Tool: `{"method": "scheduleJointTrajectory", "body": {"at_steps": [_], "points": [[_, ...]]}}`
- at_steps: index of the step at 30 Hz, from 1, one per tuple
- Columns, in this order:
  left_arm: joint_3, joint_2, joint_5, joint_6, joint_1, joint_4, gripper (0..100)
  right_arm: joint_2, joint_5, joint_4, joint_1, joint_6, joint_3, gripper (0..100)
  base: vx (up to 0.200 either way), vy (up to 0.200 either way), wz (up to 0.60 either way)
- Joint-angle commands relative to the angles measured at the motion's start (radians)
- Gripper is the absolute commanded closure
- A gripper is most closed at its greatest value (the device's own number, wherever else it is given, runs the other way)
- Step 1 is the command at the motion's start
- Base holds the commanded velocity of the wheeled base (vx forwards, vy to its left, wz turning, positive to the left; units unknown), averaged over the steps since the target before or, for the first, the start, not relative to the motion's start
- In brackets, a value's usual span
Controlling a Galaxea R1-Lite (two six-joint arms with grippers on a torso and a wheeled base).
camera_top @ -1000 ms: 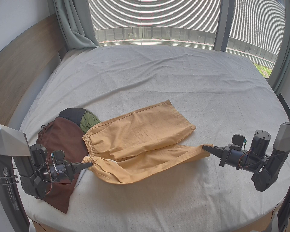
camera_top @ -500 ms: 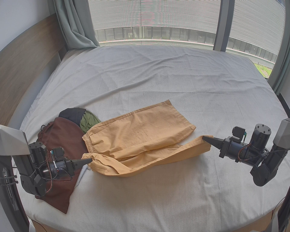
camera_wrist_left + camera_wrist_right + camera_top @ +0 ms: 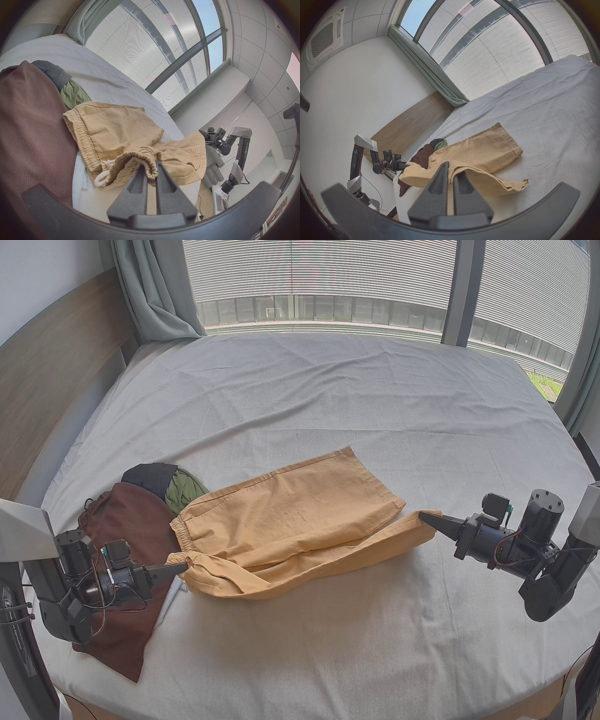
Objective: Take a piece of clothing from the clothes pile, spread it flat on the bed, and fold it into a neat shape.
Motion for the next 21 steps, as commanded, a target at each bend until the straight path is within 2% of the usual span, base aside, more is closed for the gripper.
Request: {"method": "scheduleJointTrajectory", "body": {"at_steps": [1, 21], "points": [[-0.001, -0.011, 0.0, -0.01, 0.003, -0.002, 100, -0.032, 0.0, 0.002, 0.003, 0.0, -0.006, 100, 0.0, 0.0, 0.0], [-0.047, -0.009, 0.043, -0.028, 0.026, 0.0, 100, -0.029, 0.0, 0.116, 0.0, 0.026, -0.192, 100, 0.0, 0.0, 0.0]]}}
